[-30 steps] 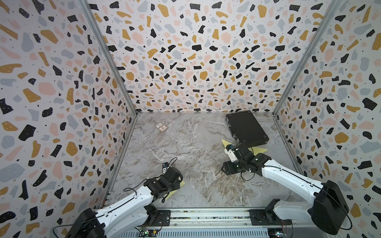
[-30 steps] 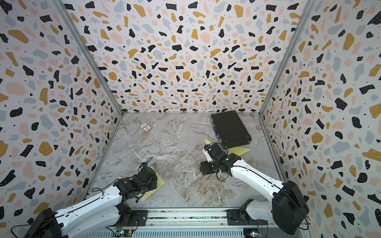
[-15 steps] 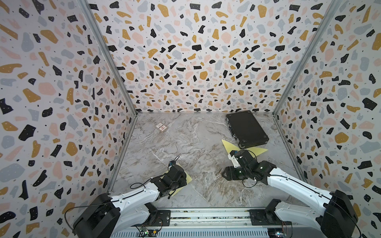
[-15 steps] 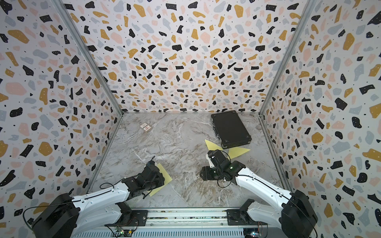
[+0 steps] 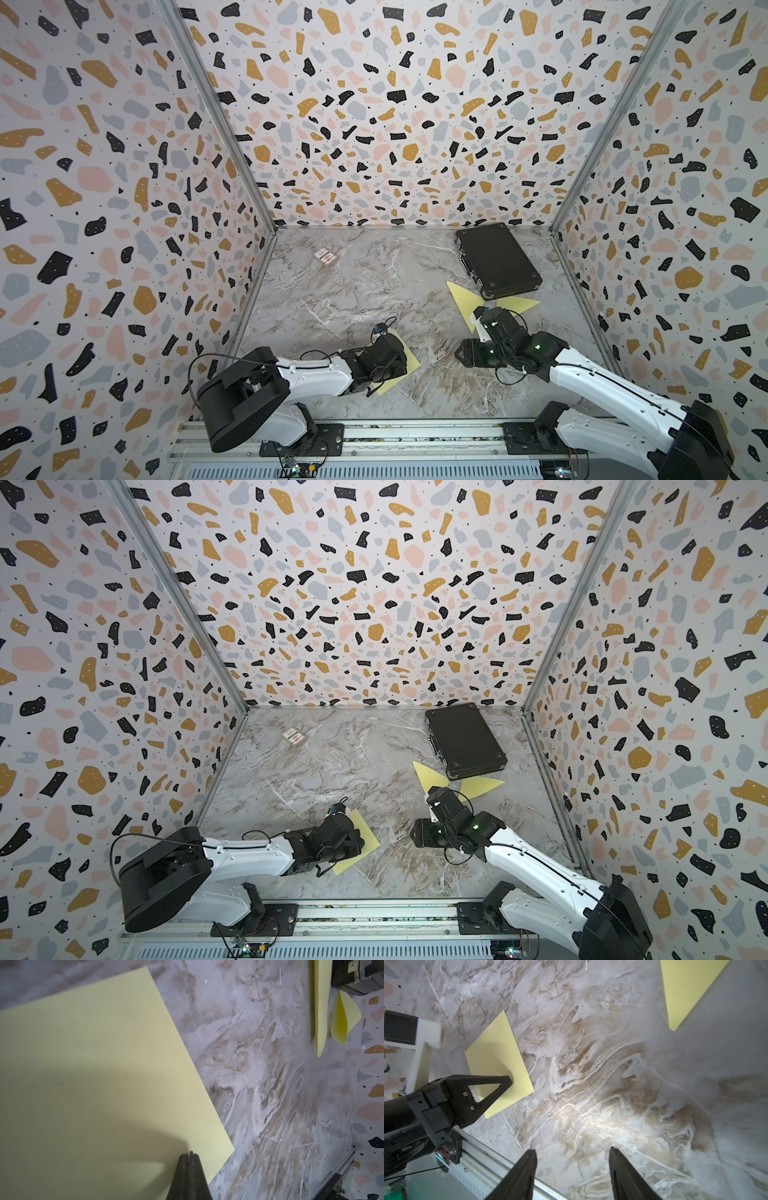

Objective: Fold the square paper diagonally
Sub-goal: Move the paper to the center of the board.

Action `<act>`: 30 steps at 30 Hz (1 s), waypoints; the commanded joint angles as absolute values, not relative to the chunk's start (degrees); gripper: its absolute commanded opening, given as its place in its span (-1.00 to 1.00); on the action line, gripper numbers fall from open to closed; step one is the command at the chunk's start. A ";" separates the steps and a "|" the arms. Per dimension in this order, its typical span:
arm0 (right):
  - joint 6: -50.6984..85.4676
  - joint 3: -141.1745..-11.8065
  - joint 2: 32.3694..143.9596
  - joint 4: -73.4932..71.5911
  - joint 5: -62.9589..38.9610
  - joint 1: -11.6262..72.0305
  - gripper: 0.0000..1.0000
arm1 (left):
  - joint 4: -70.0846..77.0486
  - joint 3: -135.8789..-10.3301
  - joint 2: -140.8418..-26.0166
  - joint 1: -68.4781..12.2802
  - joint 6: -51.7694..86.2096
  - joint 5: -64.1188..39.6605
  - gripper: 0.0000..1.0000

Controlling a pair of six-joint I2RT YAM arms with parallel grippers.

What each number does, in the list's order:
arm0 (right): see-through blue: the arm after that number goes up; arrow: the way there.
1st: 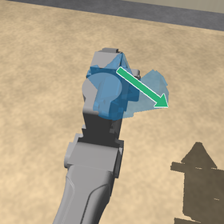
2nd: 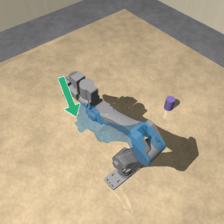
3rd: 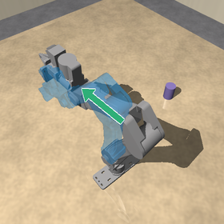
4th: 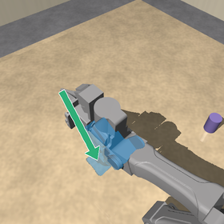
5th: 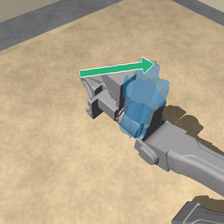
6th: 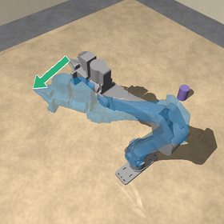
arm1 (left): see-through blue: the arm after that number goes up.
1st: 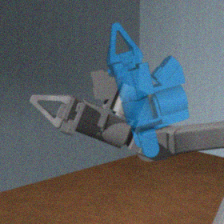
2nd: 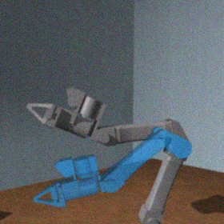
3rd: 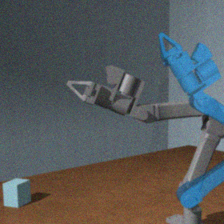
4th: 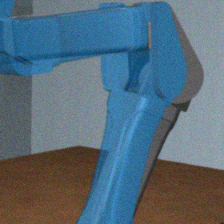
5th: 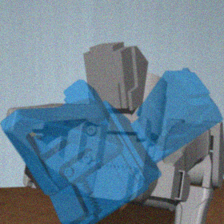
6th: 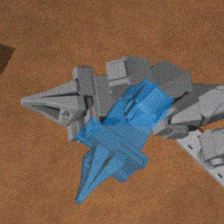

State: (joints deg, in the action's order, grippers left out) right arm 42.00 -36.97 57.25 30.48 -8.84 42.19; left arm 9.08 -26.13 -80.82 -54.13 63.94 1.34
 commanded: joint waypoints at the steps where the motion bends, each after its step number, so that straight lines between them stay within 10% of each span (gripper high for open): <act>1: 42.45 -35.27 54.67 33.43 -4.21 42.41 0.22 | 8.52 -26.88 -82.23 -54.41 65.26 1.85 -0.94; 25: 40.87 -30.52 48.94 30.60 -0.55 42.28 0.14 | -4.08 -35.07 -71.40 -54.33 52.98 1.37 -0.87; 30: 43.11 -30.36 48.68 30.64 -0.15 42.28 0.75 | -5.80 -32.88 -68.94 -51.57 47.67 -0.07 -0.86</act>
State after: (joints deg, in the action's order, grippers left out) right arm 42.15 -28.34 48.95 29.15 -1.10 42.17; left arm -3.07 -33.58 -69.63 -53.21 52.86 -0.03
